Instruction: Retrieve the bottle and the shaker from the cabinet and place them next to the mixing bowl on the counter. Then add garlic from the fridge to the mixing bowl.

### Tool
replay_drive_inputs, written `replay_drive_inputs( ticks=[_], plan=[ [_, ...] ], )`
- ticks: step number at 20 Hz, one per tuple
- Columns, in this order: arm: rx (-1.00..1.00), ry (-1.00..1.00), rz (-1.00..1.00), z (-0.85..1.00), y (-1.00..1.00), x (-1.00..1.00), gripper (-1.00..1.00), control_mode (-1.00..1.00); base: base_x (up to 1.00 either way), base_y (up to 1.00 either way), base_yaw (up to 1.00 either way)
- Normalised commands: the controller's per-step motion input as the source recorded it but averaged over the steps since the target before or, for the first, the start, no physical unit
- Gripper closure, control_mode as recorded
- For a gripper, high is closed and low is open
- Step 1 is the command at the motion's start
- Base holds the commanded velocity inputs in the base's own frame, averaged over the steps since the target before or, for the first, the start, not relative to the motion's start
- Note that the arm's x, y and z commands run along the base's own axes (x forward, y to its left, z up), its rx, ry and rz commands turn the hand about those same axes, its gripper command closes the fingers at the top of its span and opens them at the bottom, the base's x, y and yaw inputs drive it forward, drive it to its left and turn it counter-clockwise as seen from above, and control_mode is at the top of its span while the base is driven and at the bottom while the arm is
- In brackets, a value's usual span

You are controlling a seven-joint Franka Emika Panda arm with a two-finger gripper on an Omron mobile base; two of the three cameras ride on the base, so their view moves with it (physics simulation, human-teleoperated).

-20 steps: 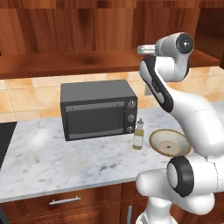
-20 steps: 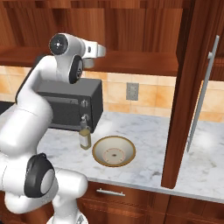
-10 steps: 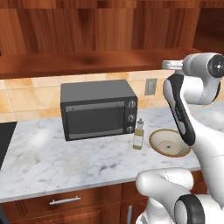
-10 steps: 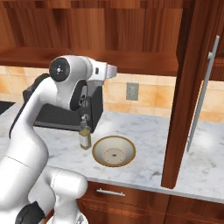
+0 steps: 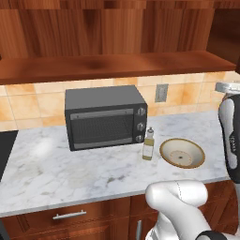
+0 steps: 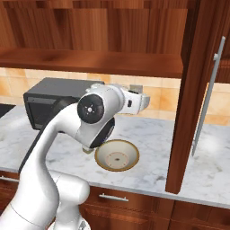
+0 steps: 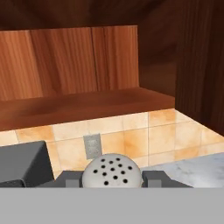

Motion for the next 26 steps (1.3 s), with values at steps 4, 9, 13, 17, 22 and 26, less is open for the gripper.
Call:
replay_drive_inputs(
  ticks=[4,9,13,17,22,26],
  plan=[
    [0.02,0.06,0.0,-0.34,-0.76,-0.61,1.0,-1.0,0.0,0.0,0.0],
    [0.0,0.08,0.0,-0.43,-0.23,-0.24,1.0,-1.0,0.0,0.0,0.0],
    [-0.03,0.0,0.0,-0.61,0.01,-0.03,1.0,-1.0,0.0,0.0,0.0],
    [0.0,0.0,0.01,-0.62,0.0,0.03,1.0,-1.0,0.0,0.0,0.0],
    [0.0,0.0,0.02,-0.6,-0.03,0.25,1.0,-1.0,0.0,0.0,0.0],
    [0.0,0.0,0.04,-0.5,-0.21,0.24,1.0,-1.0,0.0,0.0,0.0]
  ],
)
